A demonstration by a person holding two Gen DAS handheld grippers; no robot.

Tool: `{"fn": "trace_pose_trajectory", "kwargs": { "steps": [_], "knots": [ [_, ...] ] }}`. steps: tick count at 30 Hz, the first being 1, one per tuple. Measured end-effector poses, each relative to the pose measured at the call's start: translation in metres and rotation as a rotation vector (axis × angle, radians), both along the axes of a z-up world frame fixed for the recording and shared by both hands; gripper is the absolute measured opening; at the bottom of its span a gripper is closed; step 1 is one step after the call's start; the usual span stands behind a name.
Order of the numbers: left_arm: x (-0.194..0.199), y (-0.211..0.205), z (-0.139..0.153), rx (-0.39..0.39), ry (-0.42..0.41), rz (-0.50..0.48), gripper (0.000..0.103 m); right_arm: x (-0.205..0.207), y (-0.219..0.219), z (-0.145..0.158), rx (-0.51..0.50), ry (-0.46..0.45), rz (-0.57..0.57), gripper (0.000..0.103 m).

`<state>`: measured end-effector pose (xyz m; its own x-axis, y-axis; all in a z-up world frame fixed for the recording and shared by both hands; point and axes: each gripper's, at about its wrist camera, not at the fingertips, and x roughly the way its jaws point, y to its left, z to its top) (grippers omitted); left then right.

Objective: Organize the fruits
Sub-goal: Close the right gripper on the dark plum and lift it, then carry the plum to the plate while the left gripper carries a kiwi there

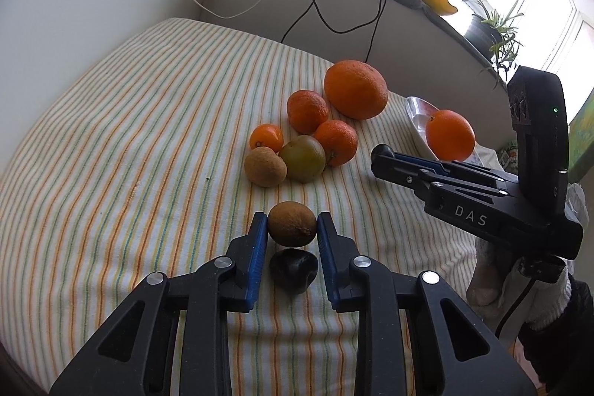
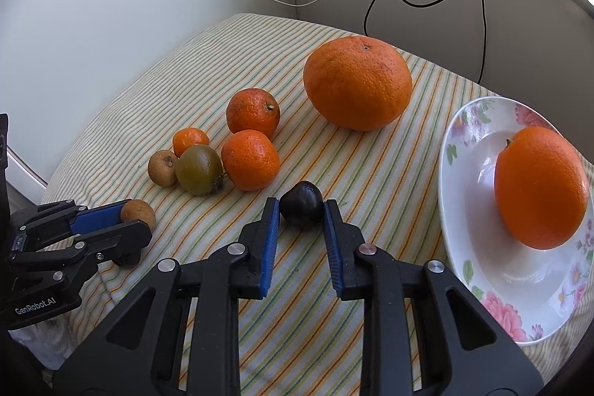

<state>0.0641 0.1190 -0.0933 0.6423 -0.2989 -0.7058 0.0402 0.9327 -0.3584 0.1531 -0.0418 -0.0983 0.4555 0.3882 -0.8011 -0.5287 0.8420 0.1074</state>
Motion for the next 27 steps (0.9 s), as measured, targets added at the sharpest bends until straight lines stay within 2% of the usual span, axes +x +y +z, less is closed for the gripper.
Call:
{"fn": "trace_pose_trajectory", "kwargs": {
  "steps": [14, 27],
  "knots": [
    [0.002, -0.026, 0.026, -0.017, -0.058, -0.051, 0.026, -0.025, -0.042, 0.032, 0.079, -0.045, -0.027, 0.025],
    [0.018, -0.075, 0.043, -0.032, -0.090, -0.142, 0.026, -0.040, -0.097, 0.058, 0.113, -0.102, -0.093, 0.025]
  ]
}}
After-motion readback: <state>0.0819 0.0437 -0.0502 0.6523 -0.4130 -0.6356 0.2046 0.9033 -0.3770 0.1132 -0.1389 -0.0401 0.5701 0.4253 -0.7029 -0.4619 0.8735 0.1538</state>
